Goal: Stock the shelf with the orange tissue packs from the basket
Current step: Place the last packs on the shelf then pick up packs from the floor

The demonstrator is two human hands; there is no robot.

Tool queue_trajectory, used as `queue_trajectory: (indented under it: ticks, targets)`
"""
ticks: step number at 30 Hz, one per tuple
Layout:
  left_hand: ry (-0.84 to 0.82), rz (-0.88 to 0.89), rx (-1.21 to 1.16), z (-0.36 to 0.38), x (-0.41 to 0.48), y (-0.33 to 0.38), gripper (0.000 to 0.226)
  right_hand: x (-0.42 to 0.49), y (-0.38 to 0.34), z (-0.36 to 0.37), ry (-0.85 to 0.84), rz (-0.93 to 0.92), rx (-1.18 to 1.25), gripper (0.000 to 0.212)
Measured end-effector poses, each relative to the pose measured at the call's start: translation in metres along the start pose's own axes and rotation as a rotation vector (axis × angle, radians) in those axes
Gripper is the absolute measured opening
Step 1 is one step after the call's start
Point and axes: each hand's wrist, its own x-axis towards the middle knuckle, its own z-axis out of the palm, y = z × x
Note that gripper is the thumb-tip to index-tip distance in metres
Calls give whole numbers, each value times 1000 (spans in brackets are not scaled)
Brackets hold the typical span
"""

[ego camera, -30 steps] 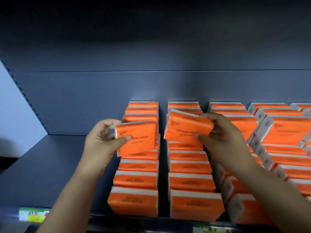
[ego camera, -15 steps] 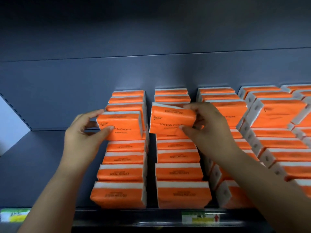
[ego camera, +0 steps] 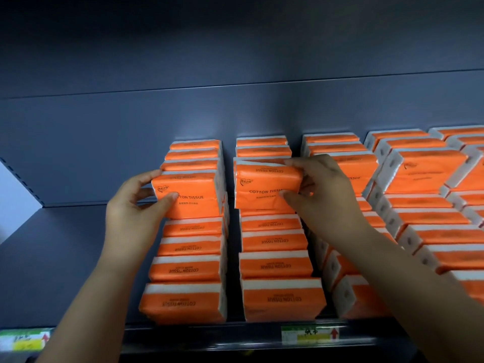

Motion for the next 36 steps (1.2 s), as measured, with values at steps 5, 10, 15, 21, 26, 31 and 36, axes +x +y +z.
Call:
queue_trajectory:
  ticks: [5, 10, 15, 21, 26, 31, 36]
  targets:
    - [1, -2, 21, 3, 0, 3, 46, -1, 7, -1, -12, -25, -72, 65]
    - [11, -40, 3, 6, -2, 6, 45, -3, 8, 0, -40, -34, -113, 66]
    - [8, -44, 14, 7, -6, 11, 40, -4, 7, 1, -1, -70, -217, 65]
    - [23, -32, 45, 6, -7, 10, 41, -6, 0, 1, -37, -62, -302, 63]
    - [32, -6, 113, 6, -8, 9, 40, -7, -6, -2, -47, -77, -332, 65]
    - [25, 233, 558, 3, -10, 18, 51, -12, -21, -16, 38, -254, -511, 55]
    - [19, 427, 722, 22, -24, 42, 59, -32, -34, -24, 44, -237, -420, 56]
